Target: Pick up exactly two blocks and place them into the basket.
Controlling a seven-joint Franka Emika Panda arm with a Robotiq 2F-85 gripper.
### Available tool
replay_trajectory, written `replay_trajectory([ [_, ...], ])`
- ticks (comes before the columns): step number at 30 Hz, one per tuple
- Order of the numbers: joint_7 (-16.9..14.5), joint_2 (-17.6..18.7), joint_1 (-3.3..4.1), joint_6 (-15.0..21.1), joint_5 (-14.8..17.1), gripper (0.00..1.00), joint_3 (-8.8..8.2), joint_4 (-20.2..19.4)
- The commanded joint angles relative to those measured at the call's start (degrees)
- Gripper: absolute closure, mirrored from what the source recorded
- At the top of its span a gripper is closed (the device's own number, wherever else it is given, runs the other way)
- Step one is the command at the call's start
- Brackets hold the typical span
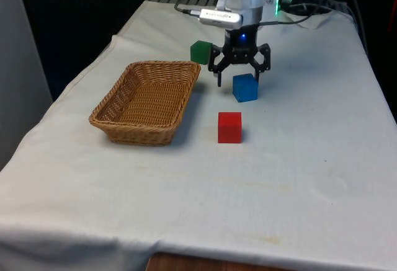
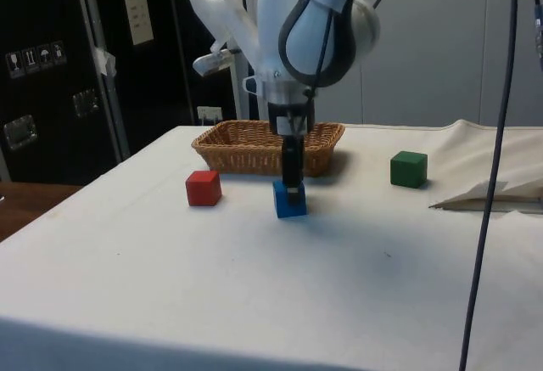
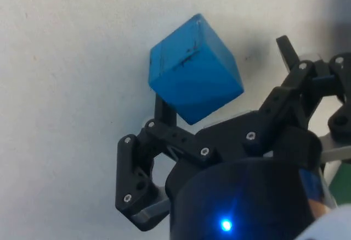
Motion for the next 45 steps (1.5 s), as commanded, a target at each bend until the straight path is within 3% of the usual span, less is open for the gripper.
replay_trajectory([
  [1,-1.0,-0.1,-0.63,1.0,1.4,0.00,1.32,-0.3],
  [3,-0.8,0.3,-0.63,1.6,1.3,0.00,1.38,-0.3],
  [5,-0.6,0.9,-0.57,2.2,1.1,0.10,1.43,-0.3],
  [7,-0.5,1.1,-0.52,2.5,1.0,0.31,1.43,-0.3],
  [8,0.1,1.4,0.06,2.0,0.0,0.43,0.52,-0.2],
  [9,-0.4,1.2,-0.52,2.6,1.0,0.43,1.49,-0.3],
  [11,-0.3,1.3,-0.52,2.7,0.9,0.65,1.49,-0.3],
  [12,-0.3,1.4,-0.52,2.8,0.9,0.92,1.55,-0.3],
  [13,-0.3,1.4,-0.46,2.8,0.9,0.97,1.55,-0.3],
  [15,-0.3,1.4,-0.46,2.8,0.9,0.97,1.49,-0.3],
  [16,0.2,1.4,0.06,2.1,0.1,0.97,0.69,-0.2],
  [17,-0.2,1.4,-0.46,2.9,0.9,0.97,1.49,-0.3],
  [21,-0.2,1.4,-0.40,2.9,0.9,0.96,1.49,-0.3],
  [25,0.5,-0.4,0.29,1.4,-0.3,0.96,0.17,-0.7],
  [26,0.3,0.7,0.06,2.0,0.1,0.96,0.57,-0.2],
  [27,0.6,-0.9,0.40,1.2,-0.5,0.96,-0.06,-0.8],
  [33,1.1,-4.5,0.57,-1.2,-1.4,0.96,-0.86,-1.5],
  [34,0.2,-4.4,0.06,-1.1,-0.1,0.96,0.06,-1.4],
  [35,1.1,-5.0,0.52,-1.6,-1.5,0.96,-0.92,-1.6],
  [36,1.2,-5.6,0.52,-2.0,-1.6,0.96,-0.97,-1.7],
  [43,0.6,-9.9,0.00,-5.9,-2.6,0.96,-2.52,-1.7],
  [44,-0.1,-9.9,0.06,-5.5,-1.5,0.96,-2.18,-1.7],
  [45,0.5,-10.4,-0.06,-6.4,-2.8,0.96,-2.86,-1.6],
])
